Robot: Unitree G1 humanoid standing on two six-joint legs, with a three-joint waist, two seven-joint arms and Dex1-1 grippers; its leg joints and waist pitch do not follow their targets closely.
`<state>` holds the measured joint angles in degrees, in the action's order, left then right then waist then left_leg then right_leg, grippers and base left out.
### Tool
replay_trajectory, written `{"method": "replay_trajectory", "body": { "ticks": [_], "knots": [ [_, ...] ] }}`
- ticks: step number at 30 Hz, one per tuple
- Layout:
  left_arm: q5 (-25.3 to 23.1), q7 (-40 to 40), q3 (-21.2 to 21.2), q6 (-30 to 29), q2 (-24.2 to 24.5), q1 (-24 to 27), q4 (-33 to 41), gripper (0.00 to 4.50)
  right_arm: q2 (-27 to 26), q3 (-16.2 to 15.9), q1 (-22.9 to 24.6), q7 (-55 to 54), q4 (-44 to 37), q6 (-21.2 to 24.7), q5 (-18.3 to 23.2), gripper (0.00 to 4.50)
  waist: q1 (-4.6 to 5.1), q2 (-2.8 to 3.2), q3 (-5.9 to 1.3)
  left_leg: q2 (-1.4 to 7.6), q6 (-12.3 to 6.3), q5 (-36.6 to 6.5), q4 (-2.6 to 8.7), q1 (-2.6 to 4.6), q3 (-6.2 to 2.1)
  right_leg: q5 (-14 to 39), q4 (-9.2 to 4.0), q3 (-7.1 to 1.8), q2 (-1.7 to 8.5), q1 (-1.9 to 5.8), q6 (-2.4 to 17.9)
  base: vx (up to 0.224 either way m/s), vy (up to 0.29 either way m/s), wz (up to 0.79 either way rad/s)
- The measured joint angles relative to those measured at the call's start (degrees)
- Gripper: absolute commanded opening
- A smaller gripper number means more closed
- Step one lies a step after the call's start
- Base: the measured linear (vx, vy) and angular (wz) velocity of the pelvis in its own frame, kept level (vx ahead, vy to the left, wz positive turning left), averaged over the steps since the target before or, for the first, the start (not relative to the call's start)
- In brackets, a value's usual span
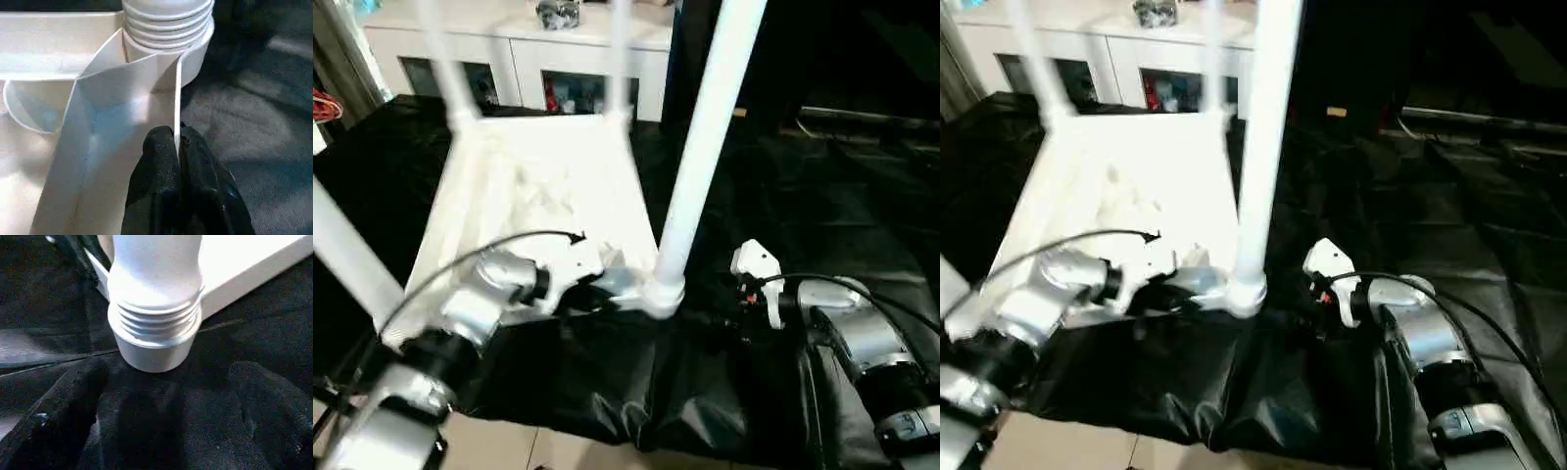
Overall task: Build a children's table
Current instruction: Rotate table base, then rotate leg to tighten
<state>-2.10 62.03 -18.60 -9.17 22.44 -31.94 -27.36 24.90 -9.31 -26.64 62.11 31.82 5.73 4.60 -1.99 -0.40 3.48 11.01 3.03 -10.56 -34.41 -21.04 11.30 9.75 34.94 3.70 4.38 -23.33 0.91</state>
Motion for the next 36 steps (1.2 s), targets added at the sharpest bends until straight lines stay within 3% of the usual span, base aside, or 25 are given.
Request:
{"method": "replay_trajectory", "body": {
  "ticks": [9, 15, 20, 21, 23, 25, 36],
  "knots": [
    [0.11, -3.62, 0.93, 1.07, -2.23, 3.54, 4.30, 0.06, -2.85, 1.26, -0.26, -2.98, 0.05, -1.37, 0.76, 4.50, -0.28, 0.02, -0.01, -0.01, -0.02, -0.02, 0.03, -0.08, -0.01, 0.04, -0.05, 0.00, 0.01, -0.01, -0.05, 0.000, 0.000, 0.00],
    [-0.43, -4.10, 0.64, 1.18, -0.93, 4.26, 5.15, 0.06, -5.83, 1.12, -1.78, -6.33, 1.24, -1.53, 0.39, 4.50, 0.29, 0.01, -0.01, 0.00, -0.02, -0.01, 0.06, -0.02, -0.01, 0.05, -0.03, 0.01, 0.00, -0.01, -0.06, 0.000, 0.000, 0.00],
    [-0.53, -3.97, 0.32, 1.17, -0.72, 4.37, 5.59, 0.06, -7.16, 0.88, -2.97, -7.23, 2.60, -1.60, 0.08, 4.50, 0.18, -0.04, -0.03, -0.01, -0.01, -0.02, 0.07, -0.04, -0.01, 0.07, -0.05, 0.00, 0.00, -0.01, -0.09, 0.000, 0.000, 0.00],
    [-0.49, -3.92, 0.34, 1.13, -0.73, 4.42, 5.71, 0.00, -7.39, 0.88, -3.09, -7.42, 2.90, -1.68, 0.06, 4.21, 0.18, -0.05, -0.03, -0.01, -0.01, -0.02, 0.07, -0.04, -0.01, 0.07, -0.05, 0.00, 0.00, -0.01, -0.09, 0.000, 0.000, 0.00],
    [-0.40, -3.90, 0.46, 0.82, -0.75, 4.46, 5.89, 0.00, -8.30, 0.84, -3.68, -7.83, 4.15, -2.23, 0.00, 4.21, 0.24, -0.04, -0.03, 0.00, -0.01, -0.02, 0.08, -0.03, -0.01, 0.07, -0.04, 0.01, 0.00, -0.01, -0.08, 0.000, 0.000, 0.00],
    [-0.37, -3.92, 0.50, 0.60, -0.76, 4.45, 5.92, 0.00, -9.10, 0.70, -4.45, -8.42, 5.45, -2.71, -0.07, 3.86, 0.25, -0.04, -0.03, -0.01, -0.01, -0.01, 0.08, -0.04, -0.01, 0.06, -0.03, 0.00, 0.00, -0.02, -0.08, 0.000, 0.000, 0.00],
    [-0.36, -4.20, 0.80, 0.41, -0.73, 4.29, 5.62, 0.00, -10.15, 0.20, -5.06, -8.36, 7.27, -4.99, -0.28, 2.97, 0.64, -0.10, -0.01, 0.00, -0.01, -0.01, 0.08, 0.00, -0.01, 0.06, -0.01, -0.01, 0.00, -0.02, -0.08, 0.000, 0.000, 0.00]
  ]
}}
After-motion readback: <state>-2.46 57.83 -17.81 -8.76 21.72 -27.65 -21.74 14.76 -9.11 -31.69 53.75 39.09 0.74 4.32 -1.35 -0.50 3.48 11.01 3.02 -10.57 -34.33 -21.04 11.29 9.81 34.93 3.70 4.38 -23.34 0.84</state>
